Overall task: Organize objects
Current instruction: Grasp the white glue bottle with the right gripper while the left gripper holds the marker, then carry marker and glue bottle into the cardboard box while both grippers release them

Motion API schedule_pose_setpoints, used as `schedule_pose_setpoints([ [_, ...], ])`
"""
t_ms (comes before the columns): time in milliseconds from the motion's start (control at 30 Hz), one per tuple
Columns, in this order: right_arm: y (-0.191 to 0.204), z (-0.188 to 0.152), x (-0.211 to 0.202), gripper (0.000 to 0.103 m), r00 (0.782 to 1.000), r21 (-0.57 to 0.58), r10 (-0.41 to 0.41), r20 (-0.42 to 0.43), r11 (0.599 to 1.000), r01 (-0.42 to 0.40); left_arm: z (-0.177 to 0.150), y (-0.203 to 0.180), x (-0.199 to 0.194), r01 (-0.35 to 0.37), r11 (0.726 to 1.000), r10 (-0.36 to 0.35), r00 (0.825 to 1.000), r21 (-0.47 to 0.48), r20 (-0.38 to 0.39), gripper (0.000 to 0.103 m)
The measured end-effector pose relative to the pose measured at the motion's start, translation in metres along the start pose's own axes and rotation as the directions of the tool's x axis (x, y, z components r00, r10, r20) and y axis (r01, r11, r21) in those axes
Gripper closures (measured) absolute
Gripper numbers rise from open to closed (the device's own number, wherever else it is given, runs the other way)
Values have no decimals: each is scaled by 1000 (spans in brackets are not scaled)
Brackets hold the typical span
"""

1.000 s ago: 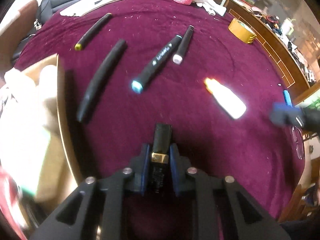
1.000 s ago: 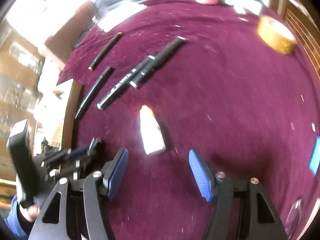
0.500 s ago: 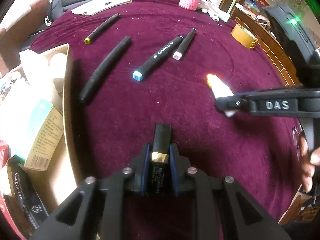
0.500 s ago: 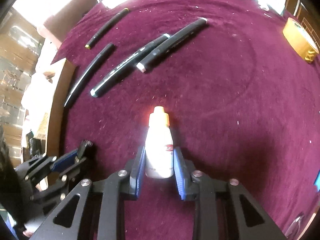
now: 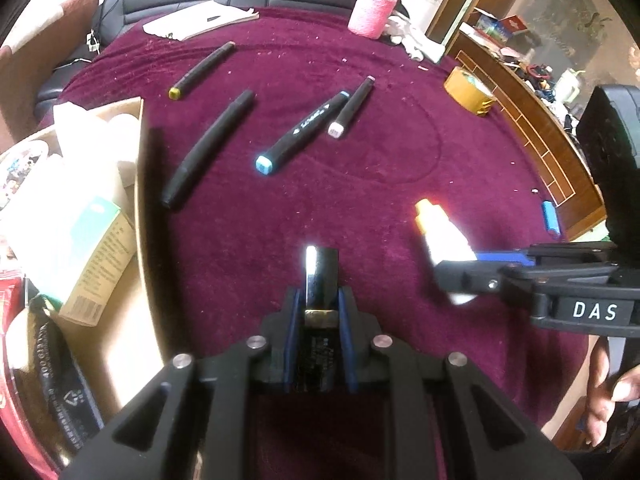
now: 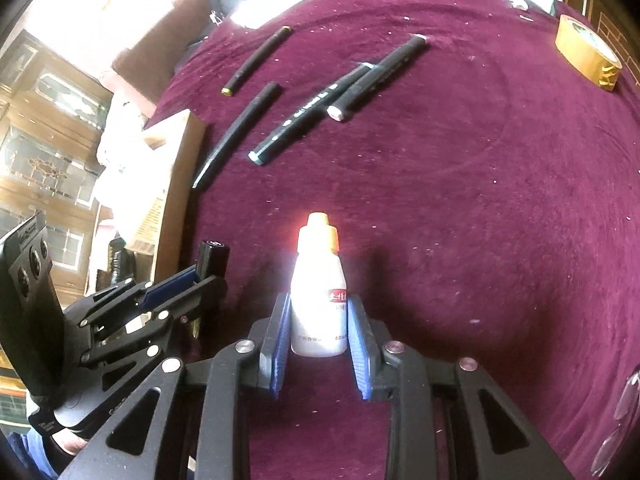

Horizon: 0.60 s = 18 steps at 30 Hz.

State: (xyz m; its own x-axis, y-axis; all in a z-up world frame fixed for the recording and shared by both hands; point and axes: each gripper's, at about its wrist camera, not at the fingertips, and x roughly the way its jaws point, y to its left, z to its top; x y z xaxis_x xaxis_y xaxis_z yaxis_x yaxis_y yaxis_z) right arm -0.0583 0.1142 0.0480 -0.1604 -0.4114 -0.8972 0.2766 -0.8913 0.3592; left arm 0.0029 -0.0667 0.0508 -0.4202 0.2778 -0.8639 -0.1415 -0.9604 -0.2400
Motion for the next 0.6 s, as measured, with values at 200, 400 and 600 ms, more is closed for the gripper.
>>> schedule_pose_setpoints([
  [200,32,-1,-1,73,1000,-37,21,10,999,-21,-6,7,-27,14,1000,-14,999,2,39,85],
  [400,75,4,7,73,999,-94,51,1,994,-50,-12,29,-56,19,999,-17,997,-33,81,85],
  [600,118,6,17,73,996,-152,84,-12,985,-85,-21,59,-91,17,996,-5,991,-86,134,85],
])
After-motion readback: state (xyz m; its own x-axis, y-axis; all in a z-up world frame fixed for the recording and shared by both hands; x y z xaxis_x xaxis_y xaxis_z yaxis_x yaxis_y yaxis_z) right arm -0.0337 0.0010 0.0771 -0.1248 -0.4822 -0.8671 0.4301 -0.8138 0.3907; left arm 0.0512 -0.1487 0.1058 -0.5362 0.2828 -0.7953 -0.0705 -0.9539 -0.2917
